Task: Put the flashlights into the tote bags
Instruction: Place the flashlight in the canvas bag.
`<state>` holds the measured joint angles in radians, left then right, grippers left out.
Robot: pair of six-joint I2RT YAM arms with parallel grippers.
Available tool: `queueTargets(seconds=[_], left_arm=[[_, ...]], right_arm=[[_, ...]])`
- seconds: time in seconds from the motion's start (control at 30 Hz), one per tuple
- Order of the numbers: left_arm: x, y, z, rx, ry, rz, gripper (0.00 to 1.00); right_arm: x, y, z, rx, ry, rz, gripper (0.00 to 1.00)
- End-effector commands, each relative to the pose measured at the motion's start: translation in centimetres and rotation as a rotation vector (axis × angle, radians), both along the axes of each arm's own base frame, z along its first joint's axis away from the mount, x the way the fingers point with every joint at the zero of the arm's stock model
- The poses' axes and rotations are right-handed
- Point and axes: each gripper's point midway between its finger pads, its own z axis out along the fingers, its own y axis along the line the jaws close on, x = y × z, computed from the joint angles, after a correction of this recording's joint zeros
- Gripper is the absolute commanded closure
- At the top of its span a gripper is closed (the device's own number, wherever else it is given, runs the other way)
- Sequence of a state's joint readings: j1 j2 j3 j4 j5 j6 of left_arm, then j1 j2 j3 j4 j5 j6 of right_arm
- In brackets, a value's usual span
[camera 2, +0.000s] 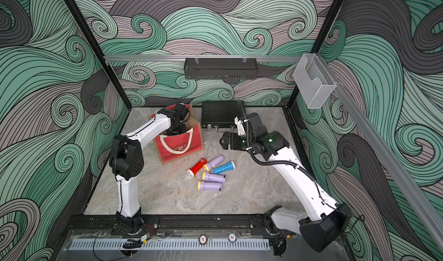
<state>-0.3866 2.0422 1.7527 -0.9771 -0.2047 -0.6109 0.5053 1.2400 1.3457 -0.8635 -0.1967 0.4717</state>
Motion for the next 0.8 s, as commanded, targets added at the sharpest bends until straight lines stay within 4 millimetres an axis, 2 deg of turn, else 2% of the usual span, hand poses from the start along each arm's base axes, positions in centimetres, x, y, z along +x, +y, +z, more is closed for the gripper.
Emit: queueTargets(seconds=[0.0,0.17,0.27,0.53,0.77], left_arm=[[0.7,0.1,0.3,-0.033,-0.036,0.024,1.00],[0.8,0.3,-0.4,-0.022,-0.030,0.018,1.00],[0.8,0.8,-0.2,-0.013,-0.032,0.025,1.00],[0.5,1.2,1.6,-0.013,-0.064,0.022,0.67],[-0.6,1.5,4.1,-0.037,-0.096,0.027,0.45]], right_arm=[[0.4,-0.3,-0.2,-0.008,-0.003,-0.018,0.00],[0.6,-0.1,-0.4,-0.011,0.001,-0.012,0.00],[0.6,-0.1,-0.5,-0.014,0.004,-0.013,0.00],[0.3,-0.5,-0.5,-0.018,0.006,-0.017,0.00],[0.0,-1.3,-1.3,-0.027,0.030,-0.043,0.00]])
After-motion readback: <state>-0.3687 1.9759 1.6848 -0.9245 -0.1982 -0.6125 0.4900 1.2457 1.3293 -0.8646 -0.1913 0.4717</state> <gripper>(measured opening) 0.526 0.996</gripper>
